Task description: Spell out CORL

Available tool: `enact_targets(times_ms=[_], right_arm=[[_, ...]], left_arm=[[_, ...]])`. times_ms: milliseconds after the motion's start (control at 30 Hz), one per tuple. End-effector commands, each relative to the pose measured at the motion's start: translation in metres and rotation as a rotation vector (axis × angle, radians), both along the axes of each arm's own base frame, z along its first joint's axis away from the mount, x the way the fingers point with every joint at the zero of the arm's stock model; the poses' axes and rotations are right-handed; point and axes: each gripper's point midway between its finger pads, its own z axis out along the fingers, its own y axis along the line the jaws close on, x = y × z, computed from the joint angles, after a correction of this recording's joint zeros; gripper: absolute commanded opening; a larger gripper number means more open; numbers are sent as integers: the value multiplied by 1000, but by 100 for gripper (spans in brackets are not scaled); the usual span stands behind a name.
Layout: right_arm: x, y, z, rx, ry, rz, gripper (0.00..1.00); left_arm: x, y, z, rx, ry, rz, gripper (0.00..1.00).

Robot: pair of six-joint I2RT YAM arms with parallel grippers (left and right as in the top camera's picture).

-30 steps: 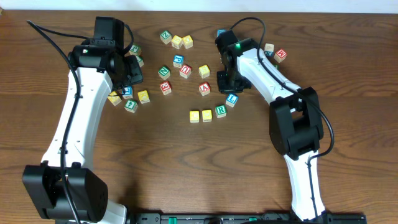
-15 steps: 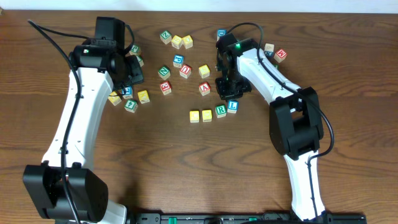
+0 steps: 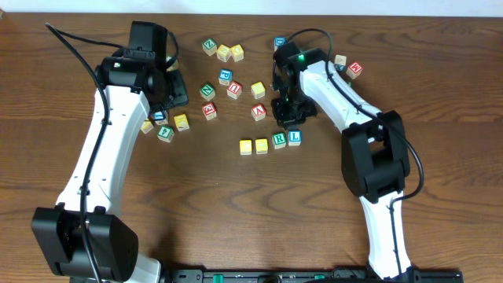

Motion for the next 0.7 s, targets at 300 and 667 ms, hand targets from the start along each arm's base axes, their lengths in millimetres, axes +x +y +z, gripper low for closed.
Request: enact_targets(times_ms=[300,667], right_arm=[[-4,36,113,176,-222,61,12],[-50,120,79,207,-150,172,11]], left_arm=[[-1,20,74,66,-197,6,47],[-24,88,80,128,-160,186,47]])
